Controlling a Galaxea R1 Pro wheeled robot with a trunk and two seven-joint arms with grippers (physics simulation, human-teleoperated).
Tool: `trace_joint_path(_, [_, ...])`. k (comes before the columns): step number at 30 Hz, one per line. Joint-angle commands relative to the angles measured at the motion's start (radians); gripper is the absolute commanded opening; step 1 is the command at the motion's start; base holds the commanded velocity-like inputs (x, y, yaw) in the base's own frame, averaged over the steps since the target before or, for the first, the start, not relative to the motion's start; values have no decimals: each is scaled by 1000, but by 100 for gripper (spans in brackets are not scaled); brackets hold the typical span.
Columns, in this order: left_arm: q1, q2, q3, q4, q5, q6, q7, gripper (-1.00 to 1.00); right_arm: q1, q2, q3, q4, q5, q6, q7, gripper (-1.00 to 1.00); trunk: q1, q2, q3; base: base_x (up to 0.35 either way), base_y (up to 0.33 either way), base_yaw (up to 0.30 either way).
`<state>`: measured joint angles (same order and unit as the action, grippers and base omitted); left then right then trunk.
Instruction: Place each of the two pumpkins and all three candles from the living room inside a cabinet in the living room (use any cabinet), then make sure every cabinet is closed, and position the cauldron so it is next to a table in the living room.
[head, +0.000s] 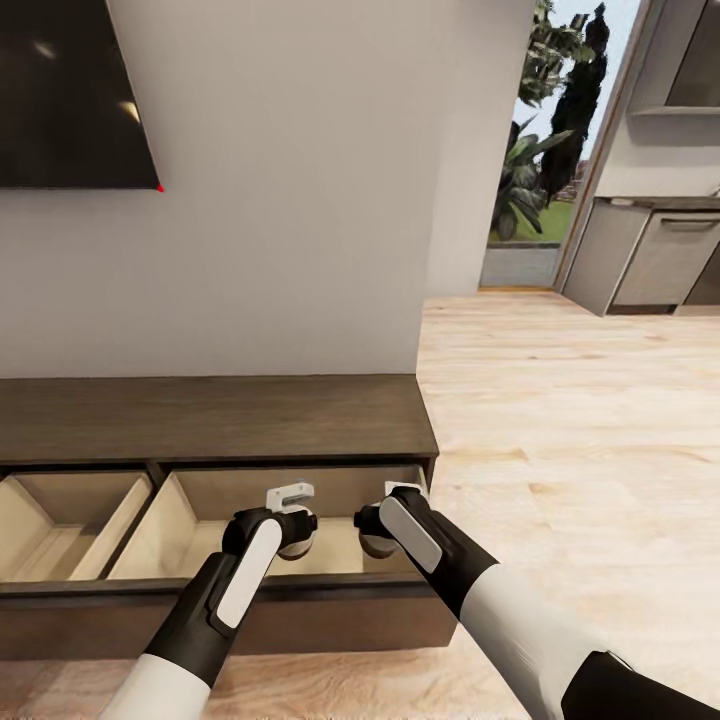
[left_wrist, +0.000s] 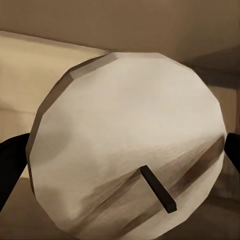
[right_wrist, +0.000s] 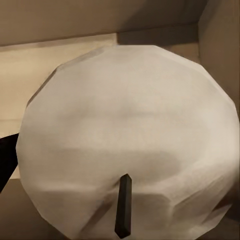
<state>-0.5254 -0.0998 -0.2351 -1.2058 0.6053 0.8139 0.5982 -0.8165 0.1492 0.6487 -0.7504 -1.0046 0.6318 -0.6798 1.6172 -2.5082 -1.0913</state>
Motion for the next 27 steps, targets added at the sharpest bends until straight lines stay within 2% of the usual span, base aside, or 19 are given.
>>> trace_joint_path(1, [-1, 0, -1, -1, 10, 1, 11, -100, -1, 0, 3, -1, -8, -1, -9, -100, 0, -1, -5, 0, 0, 0])
trace_joint_path(7, [-1, 0, -1, -1, 10, 1, 11, -100, -1, 0, 3, -2, -7, -1, -9, -100, 3, -2, -28, 0, 0, 0])
trace_joint_path(18, [-1, 0, -2, -3, 10, 1, 11, -100, -1, 0, 3, -2, -6, -1, -9, -100, 3, -2, -28, 1, 0, 0])
trace_joint_path(27, [-1, 0, -2, -3, 10, 1, 11, -100, -1, 9, 3, -1, -7, -1, -9, -100, 3, -2, -28, 179, 0, 0])
